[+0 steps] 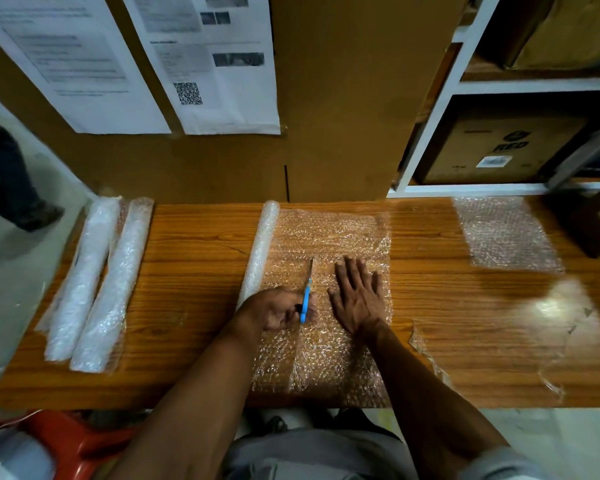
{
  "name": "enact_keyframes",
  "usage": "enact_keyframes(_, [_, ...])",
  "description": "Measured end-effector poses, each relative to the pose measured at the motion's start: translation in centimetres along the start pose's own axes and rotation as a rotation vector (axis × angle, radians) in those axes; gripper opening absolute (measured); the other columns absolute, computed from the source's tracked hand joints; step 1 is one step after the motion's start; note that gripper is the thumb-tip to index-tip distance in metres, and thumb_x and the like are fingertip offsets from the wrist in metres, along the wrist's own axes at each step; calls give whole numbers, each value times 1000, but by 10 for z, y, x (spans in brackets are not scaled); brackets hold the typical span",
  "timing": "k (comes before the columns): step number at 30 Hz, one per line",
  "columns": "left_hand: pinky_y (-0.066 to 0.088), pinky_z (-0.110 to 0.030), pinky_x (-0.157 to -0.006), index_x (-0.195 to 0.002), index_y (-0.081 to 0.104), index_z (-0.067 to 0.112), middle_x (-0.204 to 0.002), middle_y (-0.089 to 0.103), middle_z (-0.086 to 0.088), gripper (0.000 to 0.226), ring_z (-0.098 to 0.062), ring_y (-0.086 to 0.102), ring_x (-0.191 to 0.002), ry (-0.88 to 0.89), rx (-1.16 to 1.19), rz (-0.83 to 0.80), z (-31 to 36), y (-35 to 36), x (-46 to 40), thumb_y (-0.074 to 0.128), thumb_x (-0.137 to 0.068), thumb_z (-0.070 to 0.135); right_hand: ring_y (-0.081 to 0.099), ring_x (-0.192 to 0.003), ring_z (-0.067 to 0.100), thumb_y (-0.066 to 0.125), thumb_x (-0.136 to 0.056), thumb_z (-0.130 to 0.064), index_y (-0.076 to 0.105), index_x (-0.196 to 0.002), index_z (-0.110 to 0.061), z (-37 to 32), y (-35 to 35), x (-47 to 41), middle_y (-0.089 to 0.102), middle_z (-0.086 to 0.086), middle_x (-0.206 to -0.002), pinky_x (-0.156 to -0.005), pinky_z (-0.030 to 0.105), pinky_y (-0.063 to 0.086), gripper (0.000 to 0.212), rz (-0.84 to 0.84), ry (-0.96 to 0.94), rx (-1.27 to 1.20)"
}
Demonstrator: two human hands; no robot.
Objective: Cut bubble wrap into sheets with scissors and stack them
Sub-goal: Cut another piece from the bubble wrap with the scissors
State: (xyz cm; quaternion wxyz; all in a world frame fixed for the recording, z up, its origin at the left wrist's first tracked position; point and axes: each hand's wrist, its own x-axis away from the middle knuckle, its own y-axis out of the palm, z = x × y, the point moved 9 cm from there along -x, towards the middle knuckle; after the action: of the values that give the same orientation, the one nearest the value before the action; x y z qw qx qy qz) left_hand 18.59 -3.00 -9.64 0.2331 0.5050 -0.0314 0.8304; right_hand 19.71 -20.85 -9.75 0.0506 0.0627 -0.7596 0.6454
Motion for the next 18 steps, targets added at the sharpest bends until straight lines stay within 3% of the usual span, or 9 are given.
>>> enact_keyframes(3, [40,-11,-46,-106,68,10,-90,78,-4,26,-3,68,-60,-2,-23,-18,3,2,3,57,-105,33,-22,-159,23,2,-105,-64,-9,-167,-28,4,1,1,-20,1,-174,-129,57,-5,72,-2,5,8])
enact_keyframes(8, [44,-13,-49,-113,67,14,-98,76,-4,31,-5,73,-72,44,-40,1,16,4,4,59,-102,42,-21,-160,24,5,-107,-64,-11,-167,-27,3,1,4,-20,2,-173,-129,59,-1,72,4,-1,29])
enact_keyframes(13, [45,-14,-48,-108,69,12,-95,77,-6,42,-11,72,-82,37,-37,5,26,7,-4,68,-90,50,-22,-159,24,1,-106,-65,-13,-166,-27,4,1,4,-20,3,-173,-129,58,-2,73,-5,0,29])
enact_keyframes(16, [48,-14,-44,-110,67,13,-90,78,-7,30,-10,74,-71,47,-27,31,31,6,-9,66,-99,41,-22,-160,24,2,-106,-64,-13,-166,-27,4,1,3,-19,3,-174,-129,58,-2,72,2,3,27])
enact_keyframes(18, [47,-15,-40,-116,67,12,-92,77,-10,23,-15,76,-74,83,22,66,34,5,-12,66,-101,29,-21,-160,24,2,-106,-64,-12,-166,-27,4,0,4,-20,3,-174,-129,58,-2,72,7,4,21])
